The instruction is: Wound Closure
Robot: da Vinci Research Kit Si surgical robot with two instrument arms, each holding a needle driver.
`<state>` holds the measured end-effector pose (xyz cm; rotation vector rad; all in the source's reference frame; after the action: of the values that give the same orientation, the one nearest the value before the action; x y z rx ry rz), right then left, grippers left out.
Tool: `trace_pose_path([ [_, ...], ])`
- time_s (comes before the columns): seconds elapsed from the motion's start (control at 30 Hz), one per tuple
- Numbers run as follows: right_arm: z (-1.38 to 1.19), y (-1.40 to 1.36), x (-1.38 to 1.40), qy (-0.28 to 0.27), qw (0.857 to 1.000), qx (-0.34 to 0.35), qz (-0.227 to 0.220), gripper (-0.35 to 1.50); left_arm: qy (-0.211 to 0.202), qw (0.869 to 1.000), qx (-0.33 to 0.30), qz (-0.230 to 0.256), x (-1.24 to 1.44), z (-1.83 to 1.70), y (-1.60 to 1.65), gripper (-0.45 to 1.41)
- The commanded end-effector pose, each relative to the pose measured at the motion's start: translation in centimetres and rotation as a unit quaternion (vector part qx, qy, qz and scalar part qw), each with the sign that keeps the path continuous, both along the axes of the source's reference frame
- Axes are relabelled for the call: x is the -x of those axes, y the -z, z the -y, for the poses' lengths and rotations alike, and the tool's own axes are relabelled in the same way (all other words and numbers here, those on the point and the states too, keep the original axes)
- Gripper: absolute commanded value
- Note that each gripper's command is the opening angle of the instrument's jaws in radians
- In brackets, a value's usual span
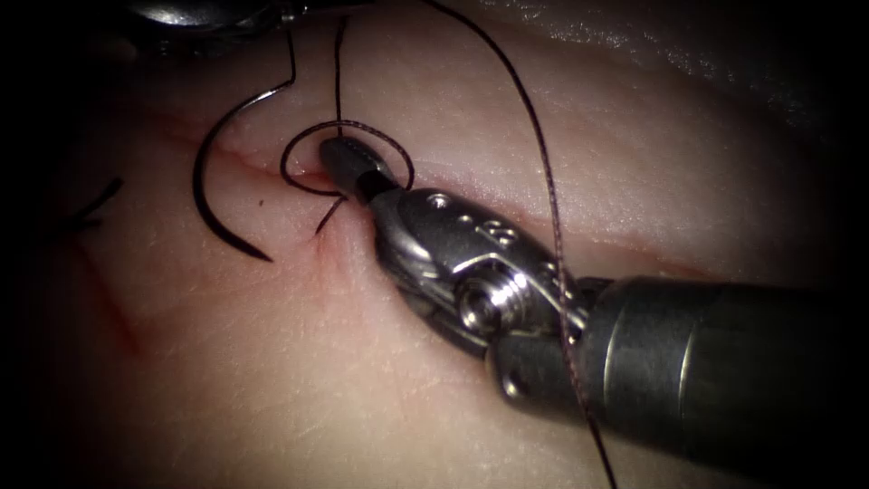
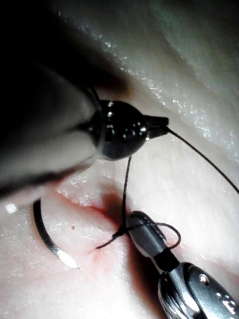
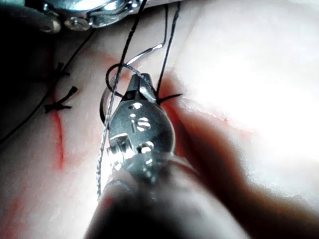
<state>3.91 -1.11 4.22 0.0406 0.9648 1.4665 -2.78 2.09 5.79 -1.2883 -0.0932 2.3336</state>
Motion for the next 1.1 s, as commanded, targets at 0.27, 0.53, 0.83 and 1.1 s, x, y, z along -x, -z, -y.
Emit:
trace_pose_path([
  [0.27, 0.11, -0.08, -0.11, 0.019, 1.0, 0.003, 0.004, -0.35, 0.015, 1.0, 0.003, 0.023, 0.42, -0.62, 0.09, -0.45],
  [0.53, 0.22, -0.13, -0.16, 0.038, 0.999, 0.0, 0.009, -0.35, 0.006, 0.998, 0.06, 0.028, 0.77, -0.99, 0.51, -0.45],
  [0.83, 0.3, -0.16, -0.19, 0.055, 0.998, -0.003, 0.014, -0.35, 0.016, 0.995, 0.092, 0.03, 0.86, -1.72, 0.85, -0.45],
  [1.1, 0.36, -0.18, -0.21, 0.064, 0.998, -0.004, 0.016, -0.35, 0.021, 0.994, 0.104, 0.029, 0.86, -2.06, 1.03, -0.45],
])
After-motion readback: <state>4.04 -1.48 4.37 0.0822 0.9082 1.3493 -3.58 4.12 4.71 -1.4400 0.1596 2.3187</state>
